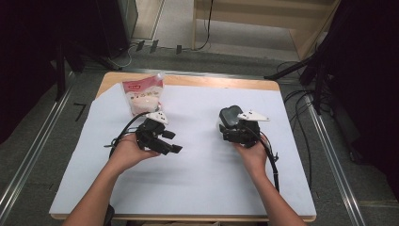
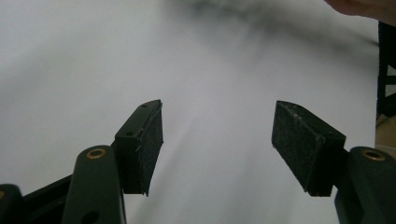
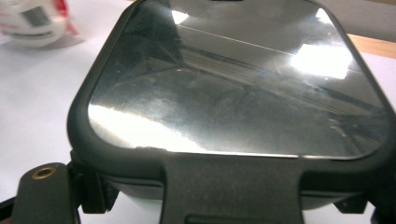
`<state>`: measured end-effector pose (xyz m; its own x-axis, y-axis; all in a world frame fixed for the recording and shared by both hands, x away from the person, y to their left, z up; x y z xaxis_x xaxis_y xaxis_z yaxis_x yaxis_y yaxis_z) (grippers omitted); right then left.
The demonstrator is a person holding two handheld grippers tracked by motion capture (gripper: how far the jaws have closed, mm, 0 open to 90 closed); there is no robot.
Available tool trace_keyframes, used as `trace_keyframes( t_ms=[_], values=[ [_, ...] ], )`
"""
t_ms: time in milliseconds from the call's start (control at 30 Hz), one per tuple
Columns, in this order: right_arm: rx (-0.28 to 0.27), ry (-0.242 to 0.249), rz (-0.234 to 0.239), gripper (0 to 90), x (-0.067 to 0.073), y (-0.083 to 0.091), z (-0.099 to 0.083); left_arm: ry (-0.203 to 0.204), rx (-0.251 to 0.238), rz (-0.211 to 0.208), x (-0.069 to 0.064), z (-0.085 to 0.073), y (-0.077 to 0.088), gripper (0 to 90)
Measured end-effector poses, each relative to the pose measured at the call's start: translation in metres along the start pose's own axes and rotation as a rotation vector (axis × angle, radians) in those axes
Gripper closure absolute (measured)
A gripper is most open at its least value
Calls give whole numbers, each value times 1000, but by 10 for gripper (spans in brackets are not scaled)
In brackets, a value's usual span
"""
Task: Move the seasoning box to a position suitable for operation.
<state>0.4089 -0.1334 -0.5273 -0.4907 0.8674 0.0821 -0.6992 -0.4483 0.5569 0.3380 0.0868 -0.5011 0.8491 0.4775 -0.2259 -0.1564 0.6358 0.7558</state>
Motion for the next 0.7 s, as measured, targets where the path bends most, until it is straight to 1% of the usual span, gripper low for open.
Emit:
trace_keyframes(
  t_ms=[33, 67, 133, 200, 233, 267, 300, 333, 367, 400, 467, 500, 533, 567, 633, 667, 700],
  values=[
    [1, 2, 5, 158, 3, 2, 0, 5, -6, 1, 0, 0, 0, 348],
    [2, 5, 15, 158, 7, 3, -1, 1, 2, 3, 2, 0, 1, 348],
    [-3, 14, 31, 158, 12, 6, -1, 14, -9, 1, 3, 0, 1, 348],
    [-2, 19, 47, 158, 18, 9, -2, 13, -7, 2, 4, -1, 2, 348],
    [-2, 19, 47, 158, 18, 9, -2, 13, -7, 2, 4, -1, 2, 348],
    [5, 17, 78, 158, 27, 11, -4, 19, -10, 3, 6, -1, 2, 348],
    [7, 19, 95, 158, 30, 12, -5, 19, -15, -1, 6, -1, 1, 348],
    [9, 16, 111, 158, 34, 13, -7, 22, -9, 3, 6, -1, 2, 348],
    [14, 15, 119, 158, 39, 14, -9, 21, -9, 3, 7, -1, 2, 348],
    [14, 15, 119, 158, 39, 14, -9, 21, -9, 3, 7, -1, 2, 348],
    [20, 46, 134, 158, 48, 16, -13, 17, -3, 11, 8, -2, 2, 348],
    [27, 54, 148, 158, 55, 16, -16, 23, -9, 8, 9, -3, 1, 344],
    [27, 54, 148, 158, 55, 16, -16, 23, -9, 8, 9, -3, 1, 344],
    [35, 61, 160, 158, 63, 15, -19, 27, -8, 14, 11, -3, 2, 343],
    [40, 75, 171, 158, 69, 12, -20, 36, -24, 9, 11, -2, 2, 344],
    [40, 75, 171, 158, 69, 12, -20, 36, -24, 9, 11, -2, 2, 344],
    [46, 89, 174, 159, 74, 9, -22, 32, -19, 10, 12, -2, 3, 343]
  ],
)
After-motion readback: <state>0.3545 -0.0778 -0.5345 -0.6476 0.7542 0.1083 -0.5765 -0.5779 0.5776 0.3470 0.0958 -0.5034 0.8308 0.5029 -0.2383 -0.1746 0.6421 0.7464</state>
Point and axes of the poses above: each handheld gripper's, and its own axes: y roughly backward along the jaws, z roughly out of its top, x roughly to its left, the point moved 9 cm from there along -y, roughly forward along the jaws, and after that the axes turned 2 degrees about x, right-handed, at the moved point
